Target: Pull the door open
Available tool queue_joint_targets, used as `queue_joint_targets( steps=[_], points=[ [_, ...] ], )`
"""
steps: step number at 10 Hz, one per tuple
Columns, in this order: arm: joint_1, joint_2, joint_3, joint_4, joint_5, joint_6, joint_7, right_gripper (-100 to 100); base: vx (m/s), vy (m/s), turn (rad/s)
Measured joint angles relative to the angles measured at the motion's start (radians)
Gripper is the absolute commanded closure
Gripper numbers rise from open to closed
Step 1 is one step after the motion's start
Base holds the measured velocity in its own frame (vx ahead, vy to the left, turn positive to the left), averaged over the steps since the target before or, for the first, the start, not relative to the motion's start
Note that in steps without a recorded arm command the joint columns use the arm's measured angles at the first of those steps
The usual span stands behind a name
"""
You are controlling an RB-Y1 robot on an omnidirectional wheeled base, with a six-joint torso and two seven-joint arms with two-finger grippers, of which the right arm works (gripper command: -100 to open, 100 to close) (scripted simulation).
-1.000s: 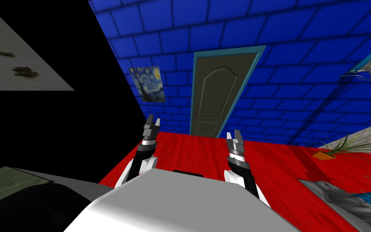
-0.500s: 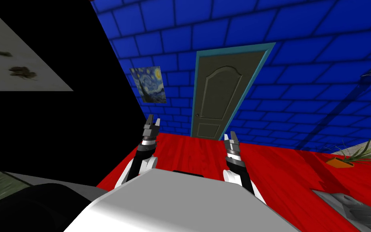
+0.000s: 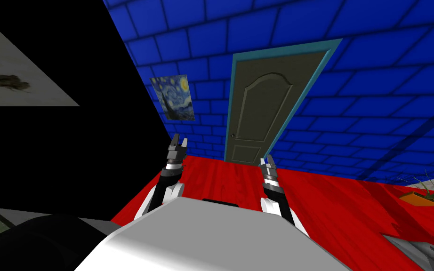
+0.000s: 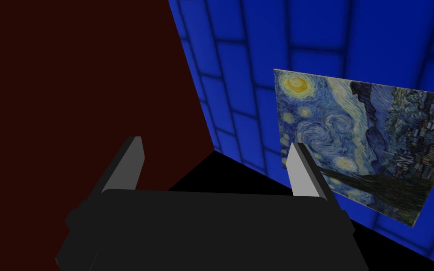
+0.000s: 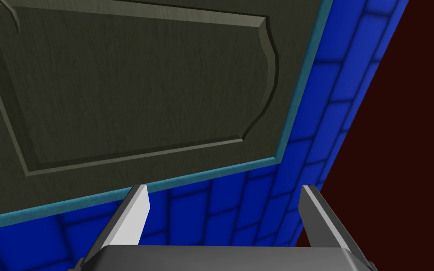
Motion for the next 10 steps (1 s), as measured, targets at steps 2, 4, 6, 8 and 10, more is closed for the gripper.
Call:
queue_joint_targets(
  steps=[2, 4, 6, 8, 10],
  points=[
    [-0.021, -0.007, -0.003, 0.047, -0.001, -0.001, -0.008, -100, 0.105, 0.015, 0.040],
    [-0.042, -0.013, -0.005, 0.092, -0.001, -0.002, -0.016, -100, 0.106, 0.021, 0.035],
    [-0.055, -0.022, -0.008, 0.130, -0.002, 0.000, -0.025, -100, 0.096, 0.029, 0.040],
    [-0.074, -0.032, -0.011, 0.180, -0.004, -0.003, -0.036, -100, 0.097, 0.021, 0.036],
    [-0.095, -0.034, -0.013, 0.220, -0.004, 0.002, -0.042, -100, 0.099, 0.020, 0.038]
  ],
)
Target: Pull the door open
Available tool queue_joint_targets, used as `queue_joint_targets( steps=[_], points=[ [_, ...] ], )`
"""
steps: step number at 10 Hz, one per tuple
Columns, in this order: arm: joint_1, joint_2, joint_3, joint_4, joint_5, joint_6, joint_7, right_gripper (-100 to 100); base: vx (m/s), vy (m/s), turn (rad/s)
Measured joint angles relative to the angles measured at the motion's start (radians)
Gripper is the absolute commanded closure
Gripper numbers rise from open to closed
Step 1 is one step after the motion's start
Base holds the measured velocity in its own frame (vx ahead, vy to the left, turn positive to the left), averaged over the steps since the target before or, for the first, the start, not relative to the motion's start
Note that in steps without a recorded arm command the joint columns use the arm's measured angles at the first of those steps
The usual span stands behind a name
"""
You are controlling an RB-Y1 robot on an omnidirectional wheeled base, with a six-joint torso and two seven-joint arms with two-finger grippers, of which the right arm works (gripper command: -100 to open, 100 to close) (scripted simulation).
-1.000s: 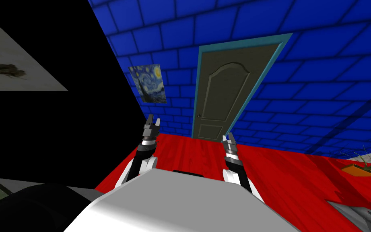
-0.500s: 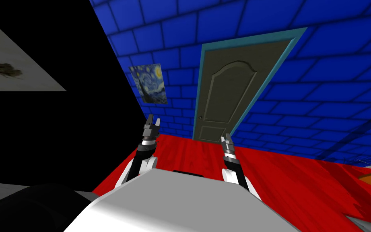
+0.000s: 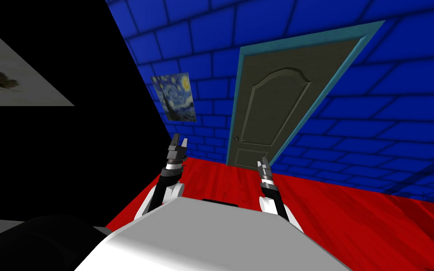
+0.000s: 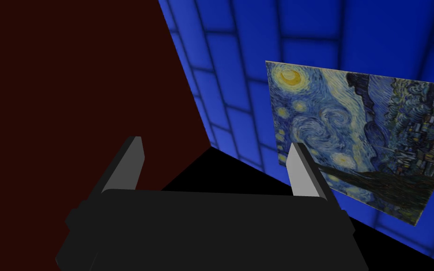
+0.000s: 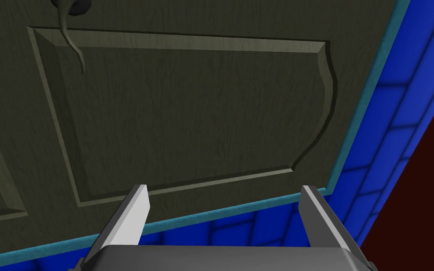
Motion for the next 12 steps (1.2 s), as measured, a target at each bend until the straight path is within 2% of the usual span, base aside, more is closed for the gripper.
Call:
queue_joint_targets(
  steps=[10, 12],
  points=[
    [-0.099, -0.042, -0.018, 0.235, -0.008, -0.007, -0.050, -100, 0.104, 0.016, 0.036],
    [-0.113, -0.040, -0.018, 0.279, -0.007, -0.013, -0.054, -100, 0.103, 0.022, 0.035]
  ],
)
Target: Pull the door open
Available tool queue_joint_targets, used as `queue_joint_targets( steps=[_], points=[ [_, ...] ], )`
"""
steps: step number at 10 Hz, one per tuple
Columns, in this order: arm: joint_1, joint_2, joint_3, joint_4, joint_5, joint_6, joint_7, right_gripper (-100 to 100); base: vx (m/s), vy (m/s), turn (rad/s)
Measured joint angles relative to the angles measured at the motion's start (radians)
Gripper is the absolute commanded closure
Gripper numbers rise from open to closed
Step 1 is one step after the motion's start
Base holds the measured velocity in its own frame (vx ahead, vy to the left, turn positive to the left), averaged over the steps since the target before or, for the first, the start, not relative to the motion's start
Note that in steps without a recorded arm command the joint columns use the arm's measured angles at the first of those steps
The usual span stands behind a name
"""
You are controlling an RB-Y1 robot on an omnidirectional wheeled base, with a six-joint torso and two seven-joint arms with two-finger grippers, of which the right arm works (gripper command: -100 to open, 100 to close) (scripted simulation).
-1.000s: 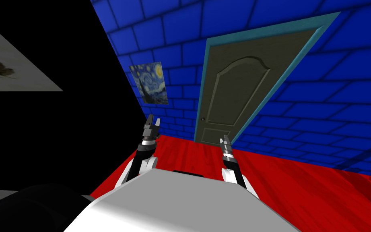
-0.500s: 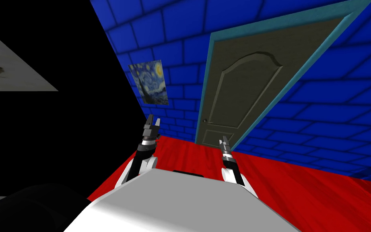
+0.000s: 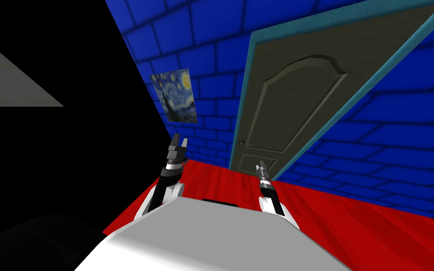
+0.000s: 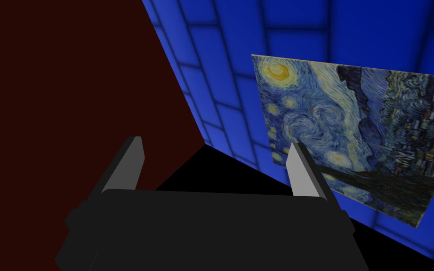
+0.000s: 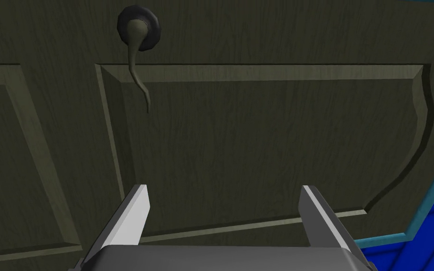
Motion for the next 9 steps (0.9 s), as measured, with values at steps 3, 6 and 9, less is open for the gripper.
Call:
queue_joint_targets(
  steps=[3, 6, 9],
  points=[
    [-0.026, -0.011, -0.005, 0.057, -0.003, 0.003, -0.014, -100, 0.100, 0.011, 0.032],
    [-0.049, -0.022, -0.009, 0.116, -0.005, 0.001, -0.028, -100, 0.106, 0.011, 0.032],
    [-0.074, -0.028, -0.013, 0.179, -0.006, 0.002, -0.040, -100, 0.129, 0.006, 0.036]
  ],
)
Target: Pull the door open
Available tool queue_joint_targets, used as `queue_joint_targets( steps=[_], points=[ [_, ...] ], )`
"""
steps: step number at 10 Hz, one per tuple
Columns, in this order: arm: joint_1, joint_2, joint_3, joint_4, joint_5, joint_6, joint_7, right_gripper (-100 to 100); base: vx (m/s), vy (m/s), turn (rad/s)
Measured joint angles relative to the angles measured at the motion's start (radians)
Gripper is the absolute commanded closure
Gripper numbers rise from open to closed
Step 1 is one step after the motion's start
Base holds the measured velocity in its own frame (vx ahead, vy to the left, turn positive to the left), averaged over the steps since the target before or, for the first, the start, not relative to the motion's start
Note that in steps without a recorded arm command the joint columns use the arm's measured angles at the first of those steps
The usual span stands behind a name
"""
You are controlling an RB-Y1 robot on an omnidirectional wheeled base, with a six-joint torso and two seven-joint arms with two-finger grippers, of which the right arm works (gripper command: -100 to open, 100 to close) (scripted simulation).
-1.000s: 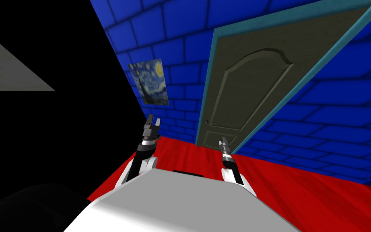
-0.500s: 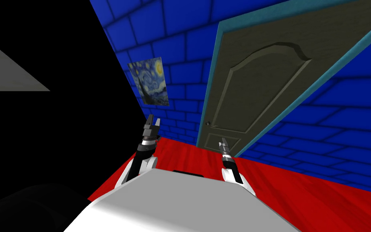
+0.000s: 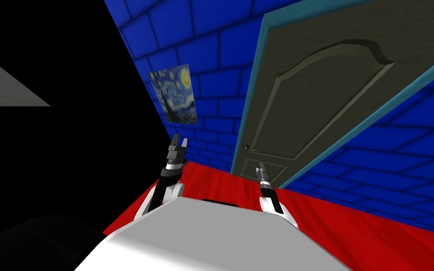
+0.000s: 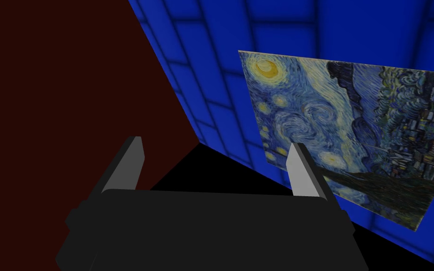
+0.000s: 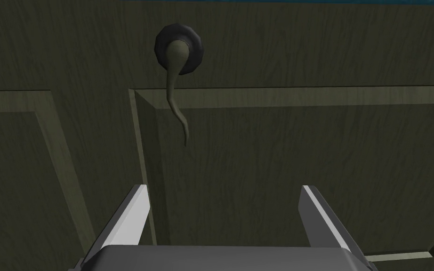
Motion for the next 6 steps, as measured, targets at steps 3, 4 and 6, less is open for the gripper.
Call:
queue_joint_targets(
  steps=[3, 4, 6],
  points=[
    [-0.034, -0.011, -0.005, 0.073, -0.002, -0.002, -0.014, -100, 0.143, -0.002, 0.036],
    [-0.041, -0.012, -0.006, 0.092, -0.002, -0.004, -0.018, -100, 0.141, 0.007, 0.042],
    [-0.057, -0.018, -0.009, 0.134, -0.004, -0.004, -0.027, -100, 0.173, 0.006, 0.033]
  ],
)
